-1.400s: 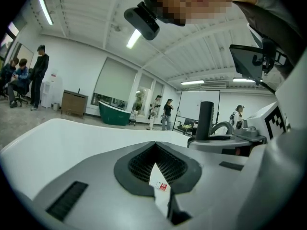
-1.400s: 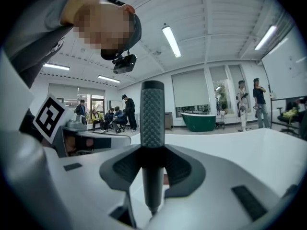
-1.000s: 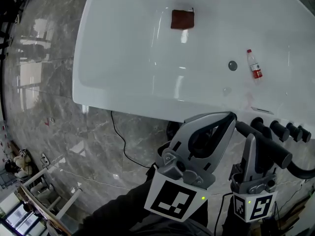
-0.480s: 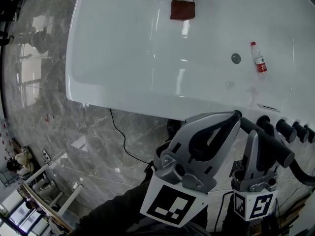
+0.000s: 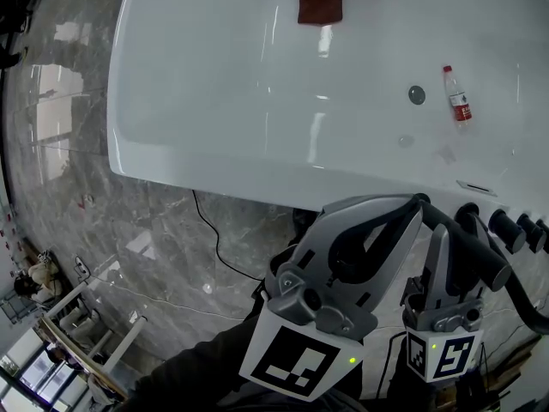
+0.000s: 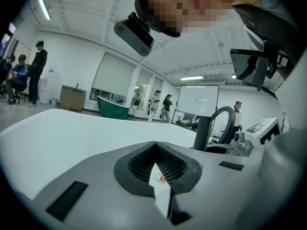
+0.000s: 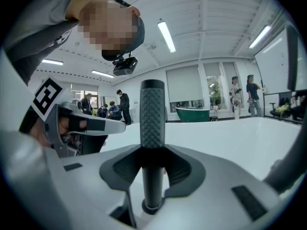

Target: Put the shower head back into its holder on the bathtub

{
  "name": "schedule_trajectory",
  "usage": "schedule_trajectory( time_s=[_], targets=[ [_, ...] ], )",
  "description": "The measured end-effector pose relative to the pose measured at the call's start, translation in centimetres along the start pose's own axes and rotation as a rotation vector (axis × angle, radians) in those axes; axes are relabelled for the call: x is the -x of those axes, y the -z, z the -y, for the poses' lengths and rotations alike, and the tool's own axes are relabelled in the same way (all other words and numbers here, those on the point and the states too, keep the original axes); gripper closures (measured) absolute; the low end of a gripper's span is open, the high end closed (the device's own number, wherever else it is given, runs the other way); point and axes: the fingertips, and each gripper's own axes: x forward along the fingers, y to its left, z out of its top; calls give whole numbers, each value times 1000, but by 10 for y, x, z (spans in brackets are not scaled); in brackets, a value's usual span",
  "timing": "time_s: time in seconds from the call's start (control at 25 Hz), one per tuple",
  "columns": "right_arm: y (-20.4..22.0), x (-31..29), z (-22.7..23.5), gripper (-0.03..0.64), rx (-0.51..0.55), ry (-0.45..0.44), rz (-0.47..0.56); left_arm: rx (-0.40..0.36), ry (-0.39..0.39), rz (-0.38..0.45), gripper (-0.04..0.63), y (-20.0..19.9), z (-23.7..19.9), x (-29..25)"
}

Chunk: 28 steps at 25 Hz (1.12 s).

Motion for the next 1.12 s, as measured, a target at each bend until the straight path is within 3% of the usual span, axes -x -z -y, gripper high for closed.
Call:
schedule_trajectory(
  time_s=[0.36,1.12],
  targets=[
    [2,-5,-13,479,114,7,-17,9,-6,-3,592,2,-6,4],
    [15,2,-11,479,104,61,-86,-12,-18,15,592,-12,1,21]
  ],
)
